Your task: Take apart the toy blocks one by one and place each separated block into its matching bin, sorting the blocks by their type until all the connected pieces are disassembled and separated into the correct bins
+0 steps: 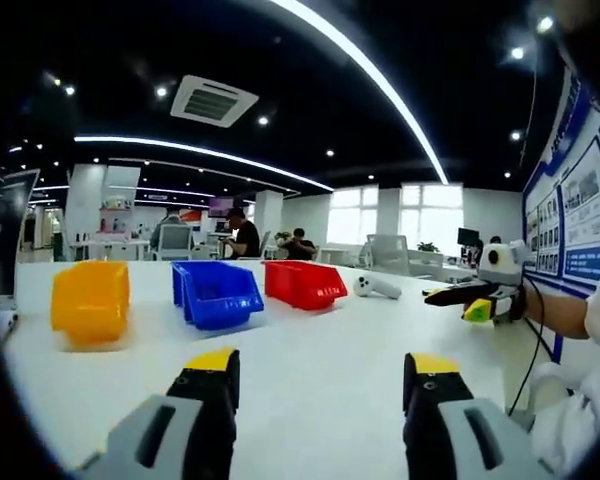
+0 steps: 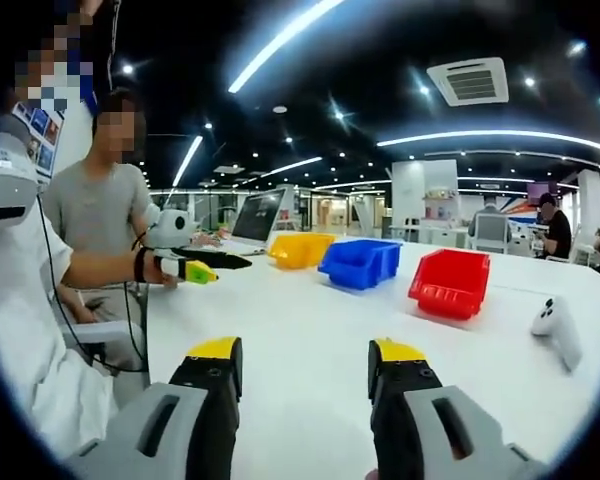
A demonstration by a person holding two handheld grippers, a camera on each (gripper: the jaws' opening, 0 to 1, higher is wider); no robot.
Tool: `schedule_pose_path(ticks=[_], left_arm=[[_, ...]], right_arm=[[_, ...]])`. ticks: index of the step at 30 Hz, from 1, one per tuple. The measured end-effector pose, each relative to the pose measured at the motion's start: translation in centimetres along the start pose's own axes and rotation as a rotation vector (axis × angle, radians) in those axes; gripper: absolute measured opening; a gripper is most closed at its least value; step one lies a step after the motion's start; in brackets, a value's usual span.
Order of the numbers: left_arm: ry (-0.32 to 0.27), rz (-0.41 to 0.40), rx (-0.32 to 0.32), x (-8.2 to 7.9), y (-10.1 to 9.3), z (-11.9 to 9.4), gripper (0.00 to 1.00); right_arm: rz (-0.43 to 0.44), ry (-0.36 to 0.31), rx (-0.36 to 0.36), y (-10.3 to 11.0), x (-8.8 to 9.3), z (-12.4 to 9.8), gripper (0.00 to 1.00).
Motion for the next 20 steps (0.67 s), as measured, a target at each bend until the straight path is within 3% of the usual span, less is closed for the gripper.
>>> schedule_pose_path(ticks=[20], left_arm=[[-0.017,0.007,-0.001,-0.7,-0.4,-0.4,0.65]], right_arm=[[0.005,-0.024,0.049,-1.0,-0.4,-0.4,0.54]])
Point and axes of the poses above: the point that each gripper's makers call its tool centre point, and the gripper's own axes: z roughly forward along the fingers, y roughly to its left, x roughly out of its underside, the point moved 3 cm from there along -z, roughly backward along the fingers, and after that the axes turned 14 degrees about -x, right-handed, at the moved point
